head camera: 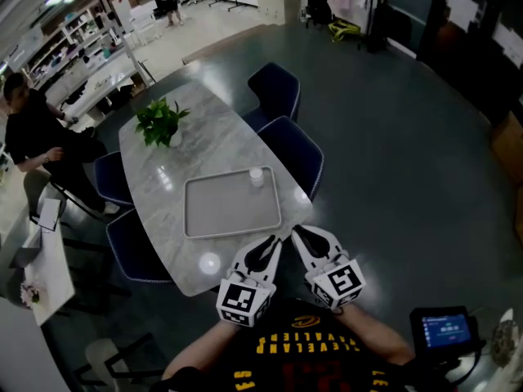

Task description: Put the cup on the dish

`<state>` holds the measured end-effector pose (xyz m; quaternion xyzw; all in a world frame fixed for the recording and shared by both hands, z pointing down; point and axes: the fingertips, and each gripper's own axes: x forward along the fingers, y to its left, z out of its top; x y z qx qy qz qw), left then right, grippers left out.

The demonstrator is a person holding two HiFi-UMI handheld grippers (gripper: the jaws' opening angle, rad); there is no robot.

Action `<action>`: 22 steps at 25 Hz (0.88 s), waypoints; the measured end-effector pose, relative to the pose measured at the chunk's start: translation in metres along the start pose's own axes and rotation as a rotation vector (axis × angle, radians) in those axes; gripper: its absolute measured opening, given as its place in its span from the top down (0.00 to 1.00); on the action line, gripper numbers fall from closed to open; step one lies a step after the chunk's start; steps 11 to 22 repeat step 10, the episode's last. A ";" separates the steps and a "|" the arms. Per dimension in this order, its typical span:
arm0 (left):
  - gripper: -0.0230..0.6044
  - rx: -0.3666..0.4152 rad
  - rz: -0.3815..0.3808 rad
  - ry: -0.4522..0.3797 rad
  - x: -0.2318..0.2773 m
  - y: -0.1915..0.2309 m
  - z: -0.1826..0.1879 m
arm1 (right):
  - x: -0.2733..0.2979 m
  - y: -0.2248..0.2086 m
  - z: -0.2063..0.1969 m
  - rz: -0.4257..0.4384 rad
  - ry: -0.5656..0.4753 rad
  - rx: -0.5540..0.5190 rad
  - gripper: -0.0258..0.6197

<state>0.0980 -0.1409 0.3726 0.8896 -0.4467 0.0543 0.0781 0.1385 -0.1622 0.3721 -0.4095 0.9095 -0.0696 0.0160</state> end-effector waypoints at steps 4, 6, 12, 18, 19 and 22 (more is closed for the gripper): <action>0.89 0.003 -0.002 0.005 0.001 -0.001 -0.002 | -0.001 -0.002 -0.002 -0.003 -0.002 0.004 0.92; 0.89 0.005 -0.003 0.009 0.002 -0.002 -0.003 | -0.002 -0.003 -0.003 -0.005 0.000 0.009 0.92; 0.89 0.005 -0.004 0.015 0.002 -0.004 -0.004 | -0.004 -0.003 -0.006 -0.009 0.004 0.030 0.92; 0.89 0.005 -0.004 0.015 0.002 -0.004 -0.004 | -0.004 -0.003 -0.006 -0.009 0.004 0.030 0.92; 0.89 0.005 -0.004 0.015 0.002 -0.004 -0.004 | -0.004 -0.003 -0.006 -0.009 0.004 0.030 0.92; 0.89 0.005 -0.004 0.015 0.002 -0.004 -0.004 | -0.004 -0.003 -0.006 -0.009 0.004 0.030 0.92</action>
